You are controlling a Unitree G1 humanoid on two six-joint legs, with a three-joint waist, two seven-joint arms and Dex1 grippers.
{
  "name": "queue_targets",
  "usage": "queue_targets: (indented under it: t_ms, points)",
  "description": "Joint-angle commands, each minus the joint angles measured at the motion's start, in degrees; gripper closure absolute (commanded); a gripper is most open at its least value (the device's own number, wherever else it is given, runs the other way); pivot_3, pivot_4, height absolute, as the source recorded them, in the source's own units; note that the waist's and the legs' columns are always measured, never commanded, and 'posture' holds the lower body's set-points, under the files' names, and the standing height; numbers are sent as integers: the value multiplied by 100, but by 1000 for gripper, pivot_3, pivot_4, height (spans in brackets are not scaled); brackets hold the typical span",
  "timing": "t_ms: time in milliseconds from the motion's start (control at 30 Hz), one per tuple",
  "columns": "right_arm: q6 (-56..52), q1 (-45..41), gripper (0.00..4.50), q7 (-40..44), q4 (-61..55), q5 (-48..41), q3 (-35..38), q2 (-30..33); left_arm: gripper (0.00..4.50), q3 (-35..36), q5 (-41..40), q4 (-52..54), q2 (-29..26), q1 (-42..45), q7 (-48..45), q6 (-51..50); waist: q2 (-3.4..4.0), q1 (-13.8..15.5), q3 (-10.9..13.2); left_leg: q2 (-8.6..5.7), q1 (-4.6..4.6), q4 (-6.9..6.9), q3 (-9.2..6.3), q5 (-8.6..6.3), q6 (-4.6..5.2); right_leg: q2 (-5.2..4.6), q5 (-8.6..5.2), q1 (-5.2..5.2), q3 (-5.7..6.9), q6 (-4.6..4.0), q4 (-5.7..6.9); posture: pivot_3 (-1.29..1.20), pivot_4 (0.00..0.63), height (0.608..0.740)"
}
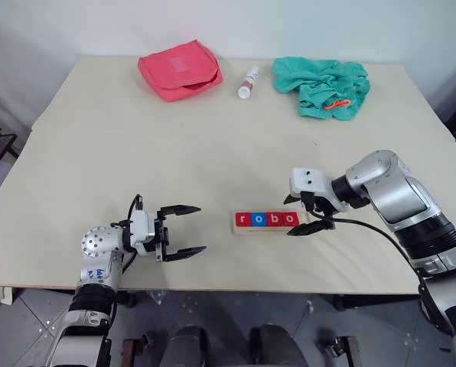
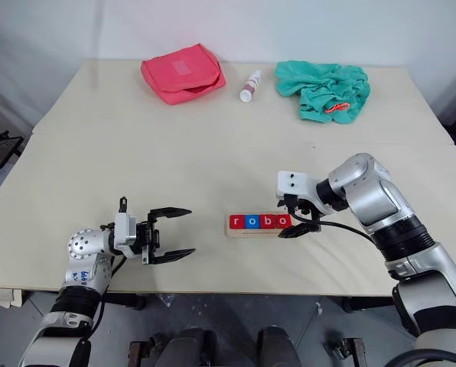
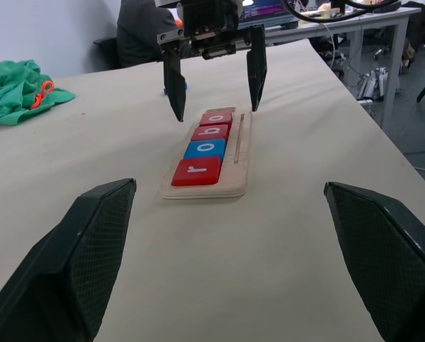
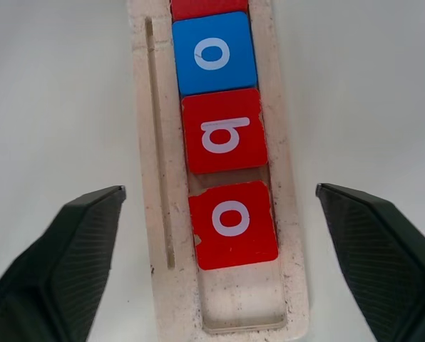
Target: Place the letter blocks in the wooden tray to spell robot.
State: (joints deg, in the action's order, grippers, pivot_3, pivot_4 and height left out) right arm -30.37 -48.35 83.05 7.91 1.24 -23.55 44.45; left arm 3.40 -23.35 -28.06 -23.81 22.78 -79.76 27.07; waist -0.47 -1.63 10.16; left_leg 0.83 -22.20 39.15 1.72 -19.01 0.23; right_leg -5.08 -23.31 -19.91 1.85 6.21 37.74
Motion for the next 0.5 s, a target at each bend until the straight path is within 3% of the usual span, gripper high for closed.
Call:
queue_targets:
  t_ms: [33, 133, 267, 500]
  points:
    - [-153, 8, 25, -21, -312, -154, 278, 151, 0, -2, -32, -44, 24, 80, -37, 107, 0, 1, 0, 0, 0, 0, 0, 0, 0, -2, 0, 1, 8, 0, 0, 0, 150, 740]
    - [-299, 133, 25, -69, -471, -297, 439, 233, 0, 3, -35, -75, 23, 101, -55, 123, 0, 3, 0, -4, 0, 0, -4, 0, 0, -14, 0, 2, 37, 0, 0, 0, 150, 740]
    - [-617, 1122, 25, -572, -1093, -818, 1537, 514, 0, 8, -47, -131, 4, 122, -119, 131, -1, 67, 0, -17, -6, 0, -42, 0, 0, -33, 0, 21, 97, 0, -4, 0, 150, 740]
    - [-807, 2115, 25, -1459, -1733, -1326, 2662, 472, 0, 15, -42, -279, 14, 203, -199, 147, 0, 95, 0, -24, -8, -2, -44, 1, -1, -34, 0, 27, 111, 0, -11, 0, 150, 740]
